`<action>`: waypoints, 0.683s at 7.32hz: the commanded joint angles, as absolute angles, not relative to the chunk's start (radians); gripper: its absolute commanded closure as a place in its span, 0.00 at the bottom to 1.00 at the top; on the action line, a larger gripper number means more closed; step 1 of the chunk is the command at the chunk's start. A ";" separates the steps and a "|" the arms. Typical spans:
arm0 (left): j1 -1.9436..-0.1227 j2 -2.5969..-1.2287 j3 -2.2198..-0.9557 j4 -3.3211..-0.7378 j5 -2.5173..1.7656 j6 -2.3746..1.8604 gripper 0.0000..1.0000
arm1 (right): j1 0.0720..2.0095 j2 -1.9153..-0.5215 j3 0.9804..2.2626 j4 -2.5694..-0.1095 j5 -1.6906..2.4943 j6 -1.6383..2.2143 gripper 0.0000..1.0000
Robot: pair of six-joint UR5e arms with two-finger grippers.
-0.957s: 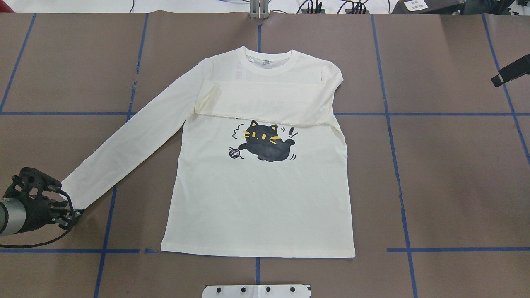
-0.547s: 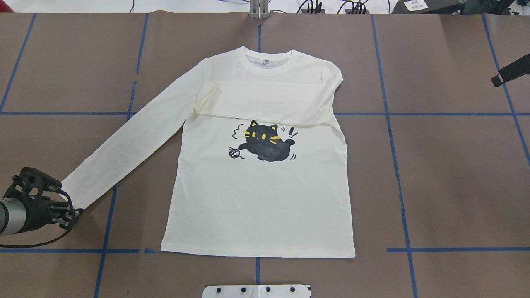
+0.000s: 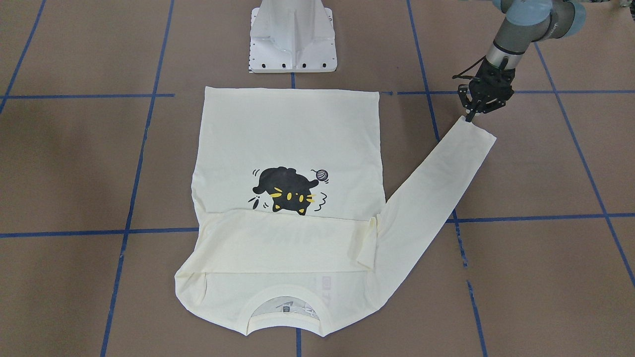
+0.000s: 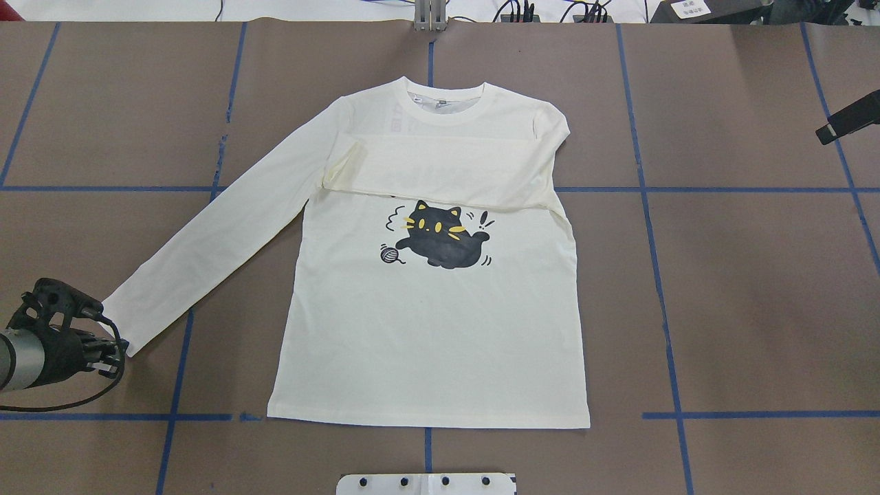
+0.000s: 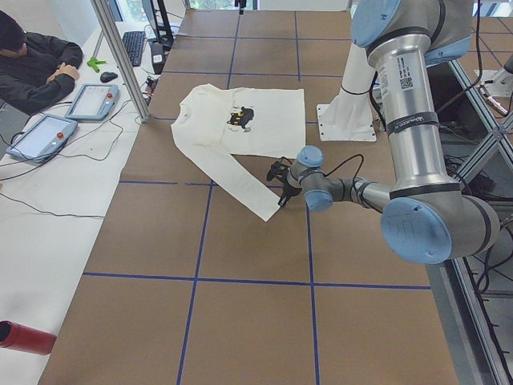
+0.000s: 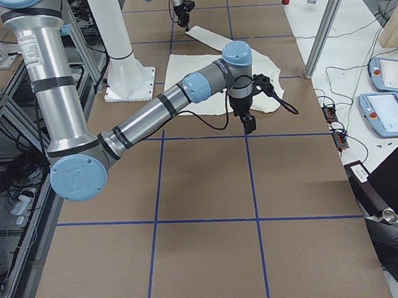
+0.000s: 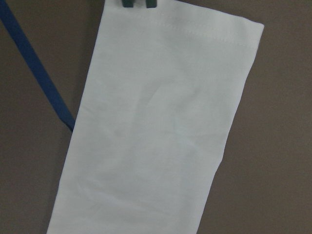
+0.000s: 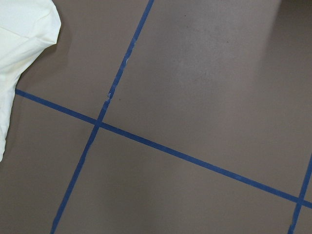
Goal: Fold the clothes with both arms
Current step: 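Lower the left gripper to the other sleeve cuff and grasp it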
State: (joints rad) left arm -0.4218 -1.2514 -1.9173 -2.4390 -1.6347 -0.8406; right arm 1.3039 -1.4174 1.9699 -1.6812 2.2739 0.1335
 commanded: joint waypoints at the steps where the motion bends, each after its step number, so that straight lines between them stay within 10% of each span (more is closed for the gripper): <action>1: -0.422 -1.258 -1.916 -2.439 -1.615 -0.839 1.00 | 1.304 -1.417 1.970 -1.681 2.273 0.133 0.00; 2: -0.423 -1.261 -1.920 -2.439 -1.617 -0.835 1.00 | 1.304 -1.417 1.970 -1.681 2.273 0.133 0.00; 3: -0.423 -1.259 -1.918 -2.439 -1.620 -0.833 0.20 | 1.304 -1.417 1.970 -1.681 2.273 0.133 0.00; 5: -0.423 -1.262 -1.914 -2.439 -1.617 -0.833 0.13 | 1.304 -1.417 1.968 -1.681 2.273 0.133 0.00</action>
